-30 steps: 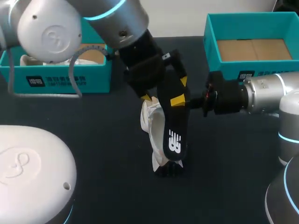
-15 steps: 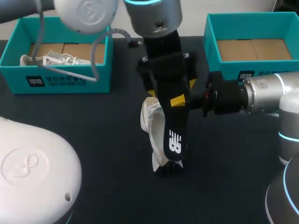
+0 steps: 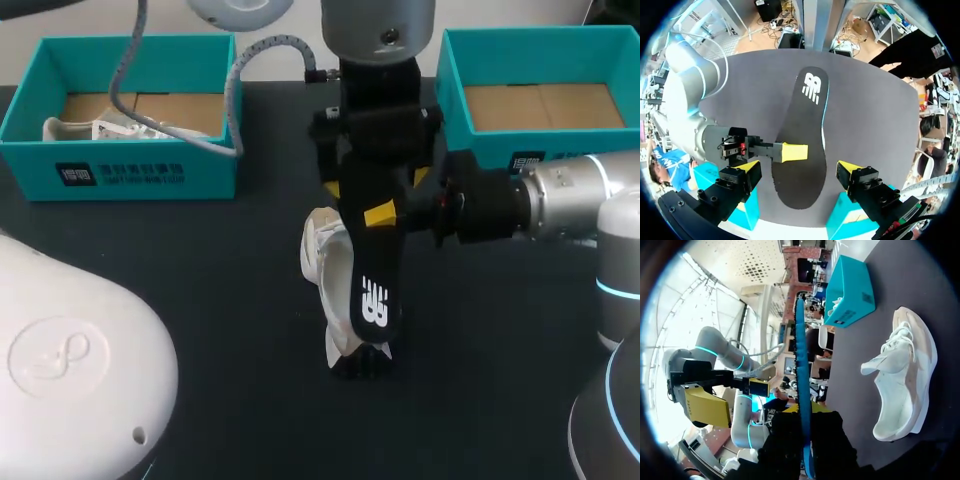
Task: Take the shoe out of the shoebox, open the shoe tongue, remove and reinsert the insole, then place the shoe into the shoebox
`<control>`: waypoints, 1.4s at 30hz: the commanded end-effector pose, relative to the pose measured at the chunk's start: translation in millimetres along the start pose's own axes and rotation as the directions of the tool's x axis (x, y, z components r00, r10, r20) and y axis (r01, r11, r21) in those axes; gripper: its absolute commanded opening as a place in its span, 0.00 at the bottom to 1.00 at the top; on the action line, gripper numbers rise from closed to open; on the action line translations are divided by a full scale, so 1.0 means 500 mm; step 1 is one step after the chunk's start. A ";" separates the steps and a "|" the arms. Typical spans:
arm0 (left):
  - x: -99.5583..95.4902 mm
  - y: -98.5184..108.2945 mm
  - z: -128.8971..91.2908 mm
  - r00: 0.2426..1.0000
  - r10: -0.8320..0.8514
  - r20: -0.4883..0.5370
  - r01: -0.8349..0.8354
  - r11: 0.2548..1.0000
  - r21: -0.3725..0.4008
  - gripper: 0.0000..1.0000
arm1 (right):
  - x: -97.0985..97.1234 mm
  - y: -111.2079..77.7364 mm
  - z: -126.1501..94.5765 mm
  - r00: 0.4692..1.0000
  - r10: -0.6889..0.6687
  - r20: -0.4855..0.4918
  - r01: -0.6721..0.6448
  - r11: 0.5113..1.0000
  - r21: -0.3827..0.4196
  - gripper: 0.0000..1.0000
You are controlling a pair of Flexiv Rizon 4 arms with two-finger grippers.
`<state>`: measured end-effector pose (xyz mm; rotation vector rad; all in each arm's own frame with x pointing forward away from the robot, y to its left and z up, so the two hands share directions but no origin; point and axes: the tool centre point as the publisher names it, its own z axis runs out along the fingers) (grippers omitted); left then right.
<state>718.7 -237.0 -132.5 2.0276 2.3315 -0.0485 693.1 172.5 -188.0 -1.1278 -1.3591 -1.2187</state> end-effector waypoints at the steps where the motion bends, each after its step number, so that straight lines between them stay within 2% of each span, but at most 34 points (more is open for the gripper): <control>1: 0.013 0.003 0.004 0.999 0.007 0.050 -0.007 1.000 0.009 1.00 | -0.002 0.001 0.002 1.000 0.000 0.000 0.000 1.000 -0.001 0.00; 6: 0.023 0.000 0.004 0.990 0.043 0.134 -0.047 0.999 0.022 1.00 | -0.002 0.001 0.002 1.000 0.001 0.002 -0.001 1.000 -0.003 0.00; 10: 0.031 -0.005 0.004 0.965 0.058 0.257 -0.067 0.997 0.027 1.00 | -0.001 0.001 0.001 1.000 0.003 0.003 -0.003 1.000 -0.003 0.00; 14: 0.038 -0.008 -0.002 0.941 0.061 0.334 -0.070 0.997 0.014 1.00 | -0.001 0.001 0.001 1.000 0.006 0.004 -0.006 1.000 -0.002 0.00; 23: 0.066 -0.006 -0.019 0.841 0.026 0.540 -0.042 0.999 0.016 1.00 | 0.001 0.001 0.000 1.000 0.011 0.007 -0.011 1.000 -0.003 0.00; 33: 0.102 -0.011 -0.033 0.652 0.055 0.756 -0.055 0.998 -0.025 1.00 | 0.008 -0.002 -0.007 1.000 0.016 0.013 -0.015 1.000 -0.010 0.00; 39: 0.124 -0.009 -0.025 0.482 0.053 0.875 -0.071 0.997 -0.020 1.00 | 0.016 -0.002 -0.016 1.000 0.020 0.022 -0.019 1.000 -0.014 0.00; 42: 0.129 0.001 -0.015 0.420 0.044 0.906 -0.069 0.997 -0.016 1.00 | 0.018 -0.002 -0.018 0.999 0.020 0.027 -0.019 1.000 -0.016 0.00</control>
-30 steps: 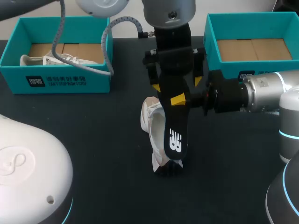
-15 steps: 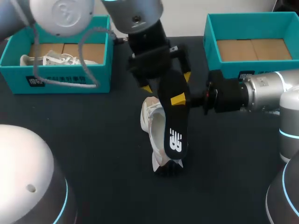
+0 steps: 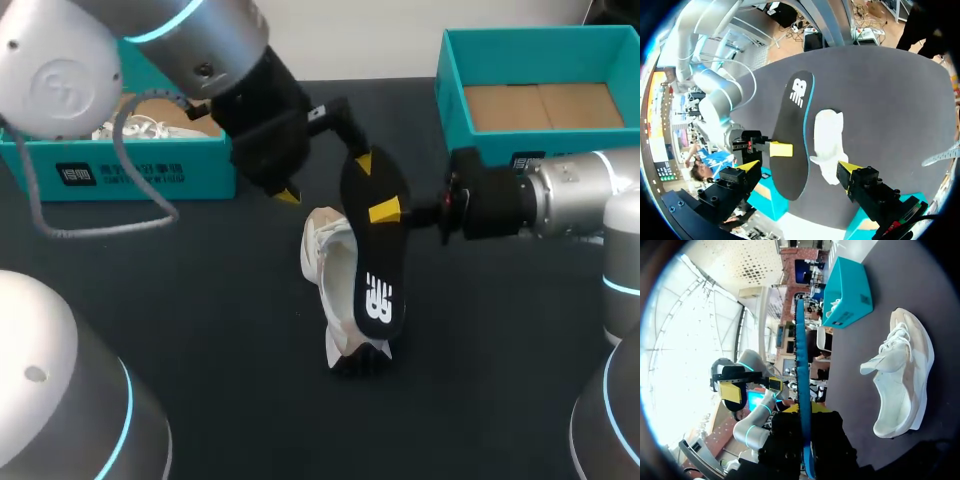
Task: Take the shoe out of the shoebox, open the shoe tongue, remove and reinsert the insole, then place the shoe into the shoebox
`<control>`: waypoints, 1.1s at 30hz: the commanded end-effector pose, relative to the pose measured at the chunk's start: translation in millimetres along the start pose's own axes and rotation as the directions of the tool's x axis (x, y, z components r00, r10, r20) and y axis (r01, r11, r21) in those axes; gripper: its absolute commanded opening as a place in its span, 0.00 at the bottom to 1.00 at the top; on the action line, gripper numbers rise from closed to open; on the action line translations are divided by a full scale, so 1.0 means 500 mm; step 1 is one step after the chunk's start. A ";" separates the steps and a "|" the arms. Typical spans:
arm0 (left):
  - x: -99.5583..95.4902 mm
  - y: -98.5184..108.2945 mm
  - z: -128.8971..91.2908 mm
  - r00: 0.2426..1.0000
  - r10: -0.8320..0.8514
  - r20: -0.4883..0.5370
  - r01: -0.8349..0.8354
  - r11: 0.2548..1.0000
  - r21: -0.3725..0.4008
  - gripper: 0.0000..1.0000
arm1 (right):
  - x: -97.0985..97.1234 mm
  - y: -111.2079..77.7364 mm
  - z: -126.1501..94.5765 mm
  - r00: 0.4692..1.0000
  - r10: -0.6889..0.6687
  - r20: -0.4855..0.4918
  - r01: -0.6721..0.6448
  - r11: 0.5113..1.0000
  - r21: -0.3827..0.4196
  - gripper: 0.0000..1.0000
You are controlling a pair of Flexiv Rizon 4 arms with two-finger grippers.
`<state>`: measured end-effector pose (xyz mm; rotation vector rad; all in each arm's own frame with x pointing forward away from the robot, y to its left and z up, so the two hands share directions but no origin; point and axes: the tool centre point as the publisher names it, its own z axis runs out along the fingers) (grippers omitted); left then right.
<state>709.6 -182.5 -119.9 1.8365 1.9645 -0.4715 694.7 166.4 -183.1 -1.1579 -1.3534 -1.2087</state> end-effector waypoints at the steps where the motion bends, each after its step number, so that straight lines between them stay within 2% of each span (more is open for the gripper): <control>1: 0.029 0.004 0.007 0.779 0.012 0.627 -0.007 1.000 -0.010 1.00 | 0.009 -0.006 -0.006 1.000 0.003 0.012 -0.003 1.000 -0.004 0.00; 8: 0.049 0.003 0.012 0.619 0.064 0.783 -0.040 0.998 -0.050 1.00 | 0.013 -0.005 -0.008 1.000 0.004 0.014 -0.004 1.000 -0.005 0.00; 16: 0.054 0.008 0.010 0.482 0.061 0.874 -0.015 0.998 -0.062 1.00 | 0.018 -0.005 -0.008 1.000 0.002 0.011 -0.002 1.000 -0.002 0.00; 22: 0.056 0.010 0.007 0.427 0.066 0.902 0.001 0.997 -0.074 1.00 | 0.017 -0.005 -0.005 1.000 0.000 0.004 0.000 1.000 -0.001 0.00; 33: 0.058 0.009 0.007 0.431 0.069 0.900 -0.001 0.997 -0.077 1.00 | 0.011 -0.006 -0.003 1.000 0.007 -0.006 -0.007 1.000 0.005 0.00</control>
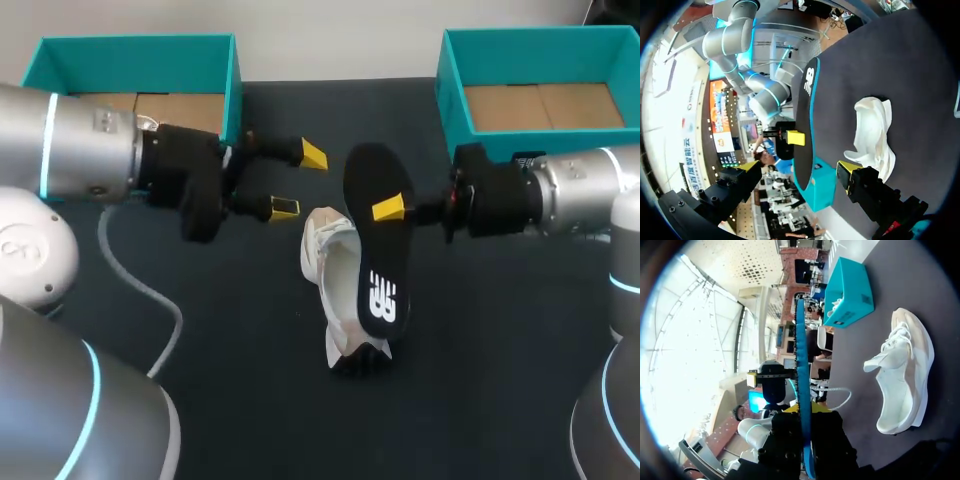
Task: Take the shoe out of the shoebox, open the shoe tongue, remove and reinsert the insole, then place the shoe into the shoebox
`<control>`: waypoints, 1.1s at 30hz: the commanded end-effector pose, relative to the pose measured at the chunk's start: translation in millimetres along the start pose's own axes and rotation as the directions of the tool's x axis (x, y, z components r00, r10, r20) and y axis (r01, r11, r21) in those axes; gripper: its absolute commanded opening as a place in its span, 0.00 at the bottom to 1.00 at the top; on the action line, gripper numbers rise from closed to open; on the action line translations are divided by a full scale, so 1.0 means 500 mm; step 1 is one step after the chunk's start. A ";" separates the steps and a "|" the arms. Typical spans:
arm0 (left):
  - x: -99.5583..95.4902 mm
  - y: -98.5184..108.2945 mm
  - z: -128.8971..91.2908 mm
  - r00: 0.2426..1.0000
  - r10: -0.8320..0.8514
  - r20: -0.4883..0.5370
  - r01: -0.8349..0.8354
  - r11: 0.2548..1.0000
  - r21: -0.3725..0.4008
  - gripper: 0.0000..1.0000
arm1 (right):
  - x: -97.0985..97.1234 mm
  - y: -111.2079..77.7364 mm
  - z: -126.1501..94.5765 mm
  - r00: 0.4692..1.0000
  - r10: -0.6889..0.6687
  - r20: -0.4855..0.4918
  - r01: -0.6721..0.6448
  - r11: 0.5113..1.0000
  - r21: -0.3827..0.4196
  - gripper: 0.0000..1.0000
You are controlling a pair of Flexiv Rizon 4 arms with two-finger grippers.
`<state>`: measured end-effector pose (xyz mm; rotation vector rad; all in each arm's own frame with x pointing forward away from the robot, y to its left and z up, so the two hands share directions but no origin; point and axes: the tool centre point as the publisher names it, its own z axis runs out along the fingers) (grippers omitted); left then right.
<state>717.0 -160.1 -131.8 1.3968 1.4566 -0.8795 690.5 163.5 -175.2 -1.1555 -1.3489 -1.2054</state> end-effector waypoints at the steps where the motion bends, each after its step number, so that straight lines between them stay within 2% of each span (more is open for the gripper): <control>1: 0.011 -0.009 0.000 0.907 0.005 0.422 -0.002 1.000 -0.008 1.00 | -0.006 0.001 0.003 1.000 0.006 -0.003 -0.006 1.000 0.001 0.00; 11: 0.011 -0.009 0.000 0.907 0.005 0.422 -0.002 1.000 -0.008 1.00 | -0.011 0.001 0.009 1.000 0.014 -0.011 -0.014 1.000 -0.003 0.00; 13: 0.029 -0.012 0.011 0.901 -0.040 0.433 0.043 0.999 0.002 1.00 | -0.013 0.002 0.012 1.000 0.014 -0.012 -0.014 1.000 -0.003 0.00; 15: 0.047 -0.013 0.021 0.908 0.001 0.419 0.009 1.000 -0.024 1.00 | -0.014 0.001 0.017 1.000 0.014 -0.015 -0.014 1.000 -0.003 0.00; 21: 0.072 -0.014 0.044 0.907 0.007 0.422 0.003 1.000 -0.023 1.00 | -0.013 -0.004 0.031 1.000 0.016 -0.023 -0.016 1.000 -0.006 0.00; 33: 0.060 -0.009 0.092 0.901 -0.030 0.432 0.033 0.999 0.001 1.00 | -0.011 -0.010 0.064 0.999 0.017 -0.044 -0.016 1.000 0.015 0.00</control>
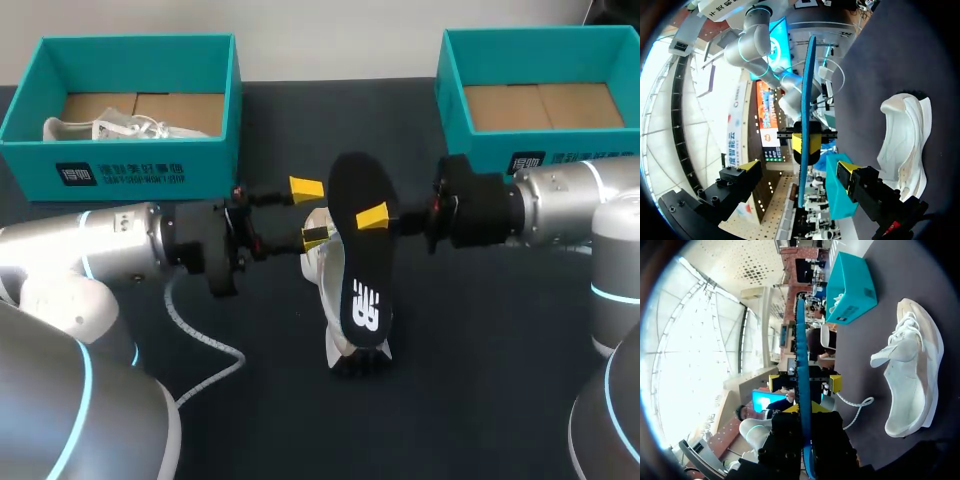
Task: Take the shoe out of the shoebox, open the shoe tongue, remove and reinsert the insole, then place the shoe into the shoebox
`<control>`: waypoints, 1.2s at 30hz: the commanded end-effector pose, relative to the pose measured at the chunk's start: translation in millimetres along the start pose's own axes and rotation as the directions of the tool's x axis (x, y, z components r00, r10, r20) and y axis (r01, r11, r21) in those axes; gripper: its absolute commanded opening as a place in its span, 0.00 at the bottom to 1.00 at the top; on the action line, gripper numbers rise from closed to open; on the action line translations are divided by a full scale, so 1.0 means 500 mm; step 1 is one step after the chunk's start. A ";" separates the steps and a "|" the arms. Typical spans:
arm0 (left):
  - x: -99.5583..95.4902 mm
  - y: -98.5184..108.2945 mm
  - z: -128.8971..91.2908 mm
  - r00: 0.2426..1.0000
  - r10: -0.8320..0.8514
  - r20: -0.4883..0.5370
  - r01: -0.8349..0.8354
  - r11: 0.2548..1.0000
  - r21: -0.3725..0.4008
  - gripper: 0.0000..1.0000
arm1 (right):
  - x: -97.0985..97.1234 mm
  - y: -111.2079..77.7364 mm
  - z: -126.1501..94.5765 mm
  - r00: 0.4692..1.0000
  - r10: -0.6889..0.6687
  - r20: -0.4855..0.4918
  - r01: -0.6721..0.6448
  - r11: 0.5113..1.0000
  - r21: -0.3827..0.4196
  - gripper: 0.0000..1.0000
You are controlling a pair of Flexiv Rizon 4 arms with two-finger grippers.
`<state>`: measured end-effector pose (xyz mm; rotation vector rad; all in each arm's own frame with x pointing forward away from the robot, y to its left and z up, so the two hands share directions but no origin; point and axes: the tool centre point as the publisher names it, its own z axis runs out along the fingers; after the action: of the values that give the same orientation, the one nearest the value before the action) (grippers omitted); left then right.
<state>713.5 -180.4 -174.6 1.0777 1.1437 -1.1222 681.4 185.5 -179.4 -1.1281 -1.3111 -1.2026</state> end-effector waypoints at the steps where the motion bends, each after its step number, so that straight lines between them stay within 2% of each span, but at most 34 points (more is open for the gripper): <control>1: 0.007 0.010 0.031 1.000 0.003 -0.002 -0.003 1.000 0.005 1.00 | -0.008 0.006 0.021 1.000 0.000 -0.005 0.000 1.000 0.006 0.00; 6: 0.019 0.017 0.046 0.999 0.002 -0.051 -0.001 1.000 0.014 1.00 | -0.013 0.004 0.030 1.000 0.005 -0.011 -0.005 1.000 0.011 0.00; 13: 0.026 0.021 0.059 0.998 0.005 -0.057 -0.004 1.000 0.009 1.00 | -0.018 0.004 0.039 1.000 0.013 -0.016 -0.013 1.000 0.022 0.00; 15: 0.027 0.019 0.061 0.998 0.007 -0.057 -0.006 1.000 0.012 0.90 | -0.019 0.005 0.040 1.000 0.014 -0.017 -0.013 1.000 0.022 0.00; 16: 0.027 0.017 0.061 0.998 0.005 -0.057 -0.004 1.000 0.016 0.88 | -0.019 0.005 0.040 1.000 0.014 -0.018 -0.013 1.000 0.021 0.00; 18: 0.029 0.014 0.060 0.998 0.009 -0.063 -0.007 1.000 0.019 0.89 | -0.019 0.005 0.040 1.000 0.017 -0.016 -0.016 1.000 0.014 0.00; 21: 0.032 0.010 0.060 0.998 0.004 -0.065 -0.003 1.000 0.017 0.85 | -0.018 0.007 0.038 1.000 0.017 -0.012 -0.017 1.000 0.014 0.00; 22: 0.034 0.009 0.060 0.998 0.006 -0.069 -0.005 1.000 0.016 0.77 | -0.018 0.007 0.038 1.000 0.017 -0.011 -0.017 1.000 0.015 0.00; 24: 0.038 0.009 0.060 0.997 0.002 -0.071 -0.002 1.000 0.013 0.69 | -0.017 0.007 0.038 1.000 0.021 -0.006 -0.021 1.000 0.015 0.00; 25: 0.039 0.008 0.061 0.997 0.001 -0.071 -0.001 1.000 0.011 0.62 | -0.017 0.007 0.038 1.000 0.021 -0.006 -0.021 1.000 0.015 0.00; 26: 0.040 0.007 0.061 0.998 -0.002 -0.068 0.003 1.000 0.009 0.49 | -0.018 0.008 0.039 1.000 0.021 -0.006 -0.021 1.000 0.014 0.00; 28: 0.042 0.004 0.063 0.998 -0.002 -0.068 0.003 1.000 0.008 0.45 | -0.018 0.009 0.040 1.000 0.020 -0.007 -0.020 1.000 0.014 0.00; 36: 0.044 0.004 0.062 0.998 -0.008 -0.062 0.008 1.000 -0.004 0.42 | -0.019 0.011 0.041 1.000 0.018 -0.009 -0.018 1.000 0.016 0.00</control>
<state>723.2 -211.3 -191.6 1.1195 1.1986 -1.1042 685.6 203.2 -187.2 -1.1194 -1.2990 -1.1809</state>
